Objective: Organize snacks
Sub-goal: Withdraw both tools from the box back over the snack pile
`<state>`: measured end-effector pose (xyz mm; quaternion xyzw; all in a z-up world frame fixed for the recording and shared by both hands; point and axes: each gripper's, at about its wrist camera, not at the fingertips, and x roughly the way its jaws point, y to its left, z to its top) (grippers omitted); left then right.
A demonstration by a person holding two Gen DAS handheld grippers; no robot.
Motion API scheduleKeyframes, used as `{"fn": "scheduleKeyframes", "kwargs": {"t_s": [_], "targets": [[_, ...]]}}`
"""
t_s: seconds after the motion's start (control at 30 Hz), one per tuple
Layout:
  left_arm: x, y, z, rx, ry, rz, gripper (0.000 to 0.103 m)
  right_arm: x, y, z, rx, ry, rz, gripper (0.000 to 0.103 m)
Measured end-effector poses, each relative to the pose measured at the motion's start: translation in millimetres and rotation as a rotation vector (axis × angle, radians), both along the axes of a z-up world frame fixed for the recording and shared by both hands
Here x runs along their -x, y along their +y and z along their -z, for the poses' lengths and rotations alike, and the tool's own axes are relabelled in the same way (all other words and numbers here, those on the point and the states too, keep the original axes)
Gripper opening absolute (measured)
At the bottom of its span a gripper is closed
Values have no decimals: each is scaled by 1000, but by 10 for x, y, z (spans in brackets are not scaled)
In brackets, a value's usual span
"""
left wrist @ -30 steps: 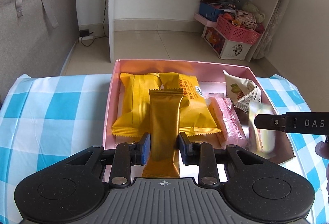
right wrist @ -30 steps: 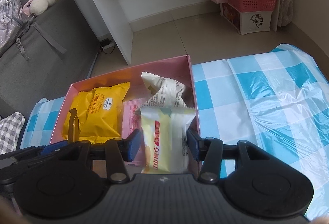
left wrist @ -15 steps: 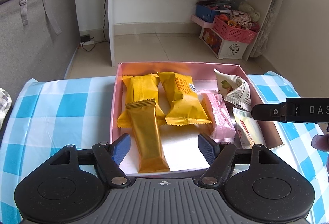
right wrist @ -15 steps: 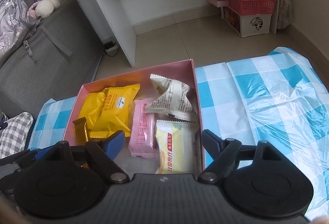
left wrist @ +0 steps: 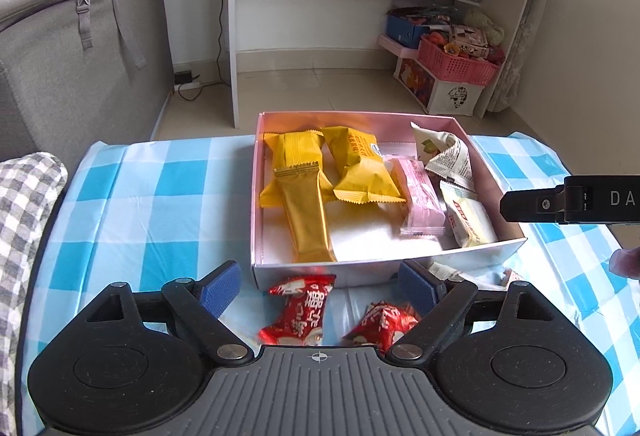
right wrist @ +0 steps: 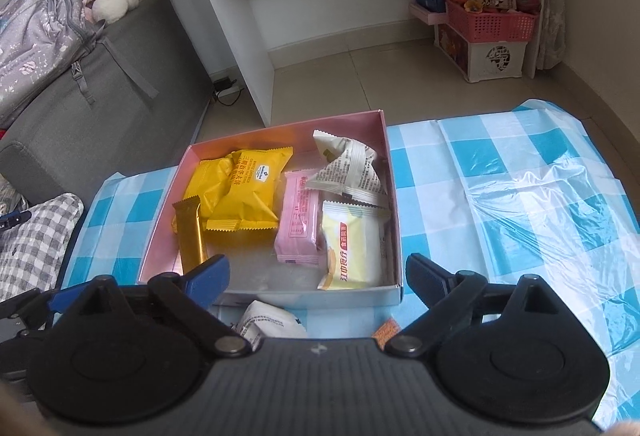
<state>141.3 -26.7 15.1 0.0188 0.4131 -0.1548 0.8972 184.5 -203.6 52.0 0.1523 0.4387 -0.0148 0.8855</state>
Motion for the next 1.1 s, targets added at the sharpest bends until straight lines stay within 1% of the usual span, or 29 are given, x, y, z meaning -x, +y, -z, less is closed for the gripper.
{"fn": "scheduleKeyframes", "kwargs": {"t_s": [0.17,0.23,0.4,0.47,0.57,0.7,0.93,1.0,1.1], "targets": [[225,100,-22,-8,22,-21,91,172,61,-46,19,8,-22,97],[337,144,-37,-11,20,-22,95,243,87,-60,24,7,-29,98],[560,228,-25,-5,5,-17,97,429,151,-68,30,12,-52,99],[611,246,-10,-13,0,-8,97,501,164,-70,45,15,-56,100],[712,262,-5,-37,-30,2,97,624,171,-59,61,13,-74,101],[789,315,14,-43,-36,9,98,742,166,-28,87,19,-73,102],[910,462,61,-7,-32,18,100,963,84,50,106,-2,-51,103],[938,495,100,-3,-32,16,101,1009,83,94,134,1,-70,103],[974,509,169,-9,-29,18,101,1107,76,153,185,-20,-109,103]]}}
